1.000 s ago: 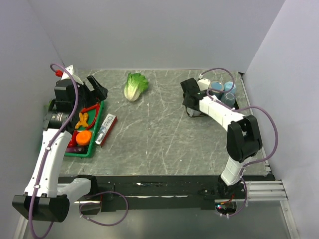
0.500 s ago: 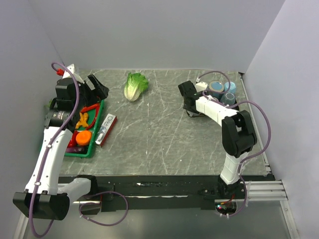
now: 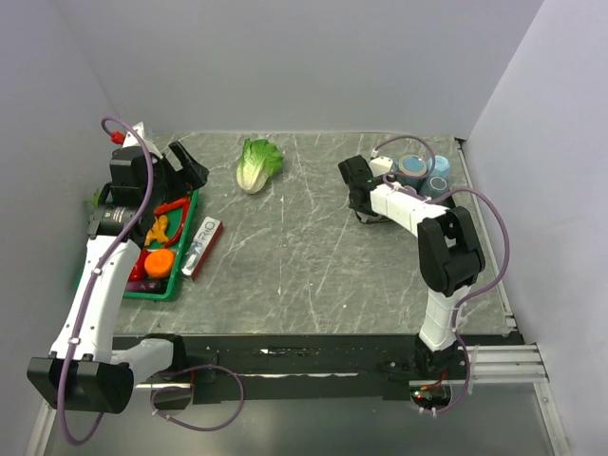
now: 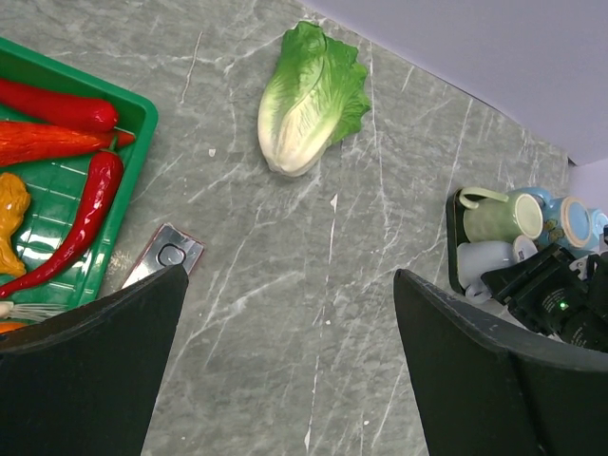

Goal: Turn the mug right side up

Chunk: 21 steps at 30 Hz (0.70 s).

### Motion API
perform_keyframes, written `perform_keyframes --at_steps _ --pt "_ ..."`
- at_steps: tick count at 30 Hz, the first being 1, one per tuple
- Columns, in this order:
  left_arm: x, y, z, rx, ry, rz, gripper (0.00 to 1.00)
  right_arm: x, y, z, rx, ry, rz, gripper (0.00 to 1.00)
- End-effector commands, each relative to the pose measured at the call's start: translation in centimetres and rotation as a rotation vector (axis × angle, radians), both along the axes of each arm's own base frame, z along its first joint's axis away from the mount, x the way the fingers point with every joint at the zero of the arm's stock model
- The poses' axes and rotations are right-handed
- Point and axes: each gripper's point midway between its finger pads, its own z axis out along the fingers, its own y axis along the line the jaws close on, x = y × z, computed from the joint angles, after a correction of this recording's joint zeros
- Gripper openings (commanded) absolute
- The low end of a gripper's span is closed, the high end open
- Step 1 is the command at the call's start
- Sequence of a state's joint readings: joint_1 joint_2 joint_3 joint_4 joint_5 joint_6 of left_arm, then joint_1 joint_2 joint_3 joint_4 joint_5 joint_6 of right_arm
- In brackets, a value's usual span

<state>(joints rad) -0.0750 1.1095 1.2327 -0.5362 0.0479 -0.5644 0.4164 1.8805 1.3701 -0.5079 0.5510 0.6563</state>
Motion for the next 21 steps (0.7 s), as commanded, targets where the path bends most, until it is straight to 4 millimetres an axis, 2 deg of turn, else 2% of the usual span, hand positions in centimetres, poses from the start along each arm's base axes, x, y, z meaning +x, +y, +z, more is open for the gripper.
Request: perform_keyframes --at_steps 1,3,6,7,9,10,17,21 --pt "0.2 0.1 2.2 -0.023 -0.066 0.007 0.96 1.4 -0.3 0.4 -0.012 -0.047 -0.005 0.45" --pt "0.2 0.2 2.1 -0.024 -0.064 0.007 0.96 1.5 -0.5 0.4 -0.016 -0.05 -0.007 0.4" --pt "0.3 0.3 2.0 -0.026 -0.057 0.016 0.96 1.3 -0.8 0.9 -0.021 -0.069 -0.016 0.24" --pt "0.3 0.4 1.8 -0.027 -0.048 0.021 0.96 1.3 -0.9 1.0 -0.022 -0.073 -0.018 0.15" --pt "0.2 0.6 1.6 -0.034 -0.043 0.033 0.96 1.2 -0.9 1.3 -0.022 -0.082 -0.017 0.08" --pt "0.2 0.5 1.5 -0.037 -0.044 0.033 0.96 1.1 -1.0 1.2 -0.025 -0.078 -0.02 0.0" --pt "-0.2 0.5 0.8 -0.055 -0.028 0.035 0.96 0.7 -1.2 1.9 -0.016 -0.091 -0.024 0.0" --pt "-0.6 0.8 0.8 -0.059 -0.028 0.053 0.96 0.5 -0.8 4.0 0.028 -0.137 -0.01 0.0"
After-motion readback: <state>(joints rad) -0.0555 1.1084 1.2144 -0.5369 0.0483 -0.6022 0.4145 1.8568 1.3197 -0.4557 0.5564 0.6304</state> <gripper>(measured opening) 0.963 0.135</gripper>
